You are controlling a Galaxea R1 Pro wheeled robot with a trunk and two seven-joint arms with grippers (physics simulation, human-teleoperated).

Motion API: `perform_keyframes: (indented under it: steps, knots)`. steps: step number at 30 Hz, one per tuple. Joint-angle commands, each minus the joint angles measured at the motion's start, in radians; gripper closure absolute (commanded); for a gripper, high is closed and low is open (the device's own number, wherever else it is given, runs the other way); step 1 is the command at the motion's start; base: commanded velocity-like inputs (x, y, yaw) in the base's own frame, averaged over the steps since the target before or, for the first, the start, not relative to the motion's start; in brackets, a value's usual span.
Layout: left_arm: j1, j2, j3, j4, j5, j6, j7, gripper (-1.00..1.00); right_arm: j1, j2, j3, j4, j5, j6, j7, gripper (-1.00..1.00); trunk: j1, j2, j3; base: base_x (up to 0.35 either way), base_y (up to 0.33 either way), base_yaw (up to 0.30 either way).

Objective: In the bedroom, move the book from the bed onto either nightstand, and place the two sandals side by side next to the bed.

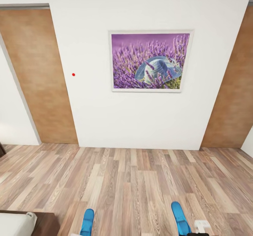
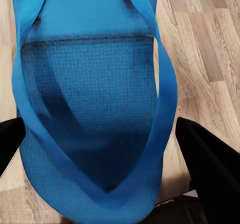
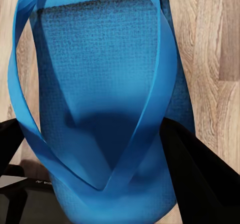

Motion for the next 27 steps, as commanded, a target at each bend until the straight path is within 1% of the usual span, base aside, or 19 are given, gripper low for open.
perform_keyframes:
  steps: [1,23,27]
  knots:
    - [0.0,0.0,0.009,0.001,-0.008,-0.004,-0.003,1.0,-0.001,0.0,0.007,0.004,-0.011,-0.002,0.004,1.0,0.001,-0.001,0.0,0.326,0.0,0.0]
    - [0.0,0.0,0.009,0.001,-0.008,-0.004,-0.003,1.0,-0.001,0.0,0.007,0.003,-0.011,-0.002,0.005,1.0,0.001,-0.001,0.0,0.327,0.0,0.0]
    - [0.0,0.0,0.009,0.001,-0.008,-0.004,-0.003,1.0,-0.001,0.0,0.007,0.003,-0.011,-0.002,0.004,1.0,0.001,-0.001,0.0,0.326,0.058,0.0]
